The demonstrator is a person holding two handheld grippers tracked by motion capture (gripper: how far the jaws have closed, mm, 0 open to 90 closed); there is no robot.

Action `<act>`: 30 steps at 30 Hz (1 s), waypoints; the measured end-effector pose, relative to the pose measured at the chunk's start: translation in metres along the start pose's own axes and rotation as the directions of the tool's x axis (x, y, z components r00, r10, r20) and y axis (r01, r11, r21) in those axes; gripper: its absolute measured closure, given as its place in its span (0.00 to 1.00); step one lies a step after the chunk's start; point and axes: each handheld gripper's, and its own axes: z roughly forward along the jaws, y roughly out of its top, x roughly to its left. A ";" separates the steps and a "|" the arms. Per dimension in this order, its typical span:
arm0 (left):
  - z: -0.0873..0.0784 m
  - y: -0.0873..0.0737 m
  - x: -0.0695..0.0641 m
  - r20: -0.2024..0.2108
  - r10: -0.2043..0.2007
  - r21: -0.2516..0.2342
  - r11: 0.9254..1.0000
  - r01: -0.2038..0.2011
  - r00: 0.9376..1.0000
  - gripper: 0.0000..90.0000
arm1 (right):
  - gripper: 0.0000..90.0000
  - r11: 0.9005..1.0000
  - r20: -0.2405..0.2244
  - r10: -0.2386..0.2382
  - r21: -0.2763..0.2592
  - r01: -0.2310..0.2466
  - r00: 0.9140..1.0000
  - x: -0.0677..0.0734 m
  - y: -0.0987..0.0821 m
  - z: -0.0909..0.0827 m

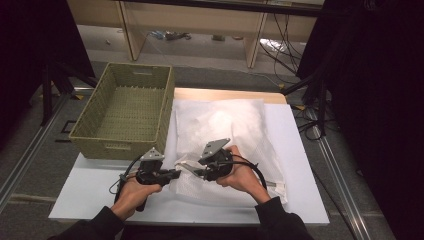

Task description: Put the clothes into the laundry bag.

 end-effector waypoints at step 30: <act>0.000 -0.001 -0.004 0.115 -0.058 0.010 0.998 0.057 0.992 0.83 | 0.98 0.987 -0.132 -0.153 0.037 0.159 0.979 0.021 -0.003 0.017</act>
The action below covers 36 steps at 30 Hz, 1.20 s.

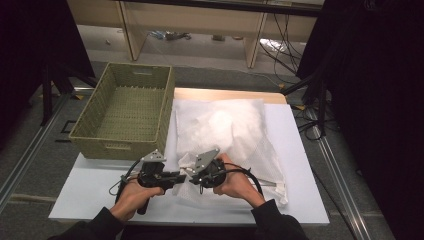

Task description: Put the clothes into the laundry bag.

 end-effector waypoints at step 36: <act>-0.009 0.004 -0.011 -0.025 0.161 0.004 0.987 -0.161 0.987 0.96 | 0.75 0.995 0.012 0.070 -0.070 -0.069 0.997 -0.005 -0.005 -0.012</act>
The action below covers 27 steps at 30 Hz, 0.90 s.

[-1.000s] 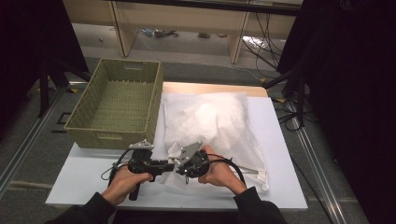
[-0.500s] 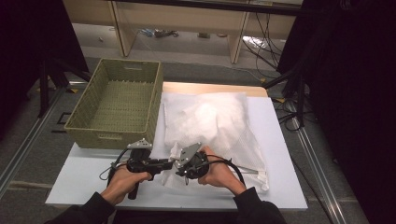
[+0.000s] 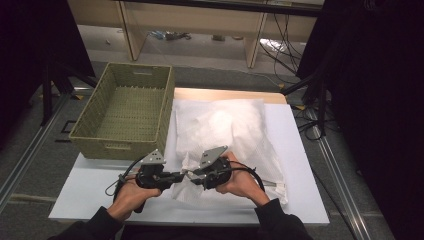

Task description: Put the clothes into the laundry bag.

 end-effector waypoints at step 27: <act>0.000 -0.001 0.000 0.034 -0.012 0.026 1.000 0.011 0.999 0.84 | 0.92 0.998 -0.079 -0.042 -0.048 0.038 0.996 0.000 0.007 -0.006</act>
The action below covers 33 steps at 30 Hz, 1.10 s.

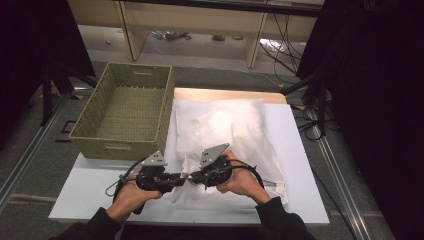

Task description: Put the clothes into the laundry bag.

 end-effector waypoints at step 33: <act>-0.004 0.004 -0.012 -0.022 0.139 0.014 0.990 -0.139 0.990 0.95 | 0.95 0.995 -0.024 0.097 0.000 -0.097 0.995 0.004 0.001 -0.003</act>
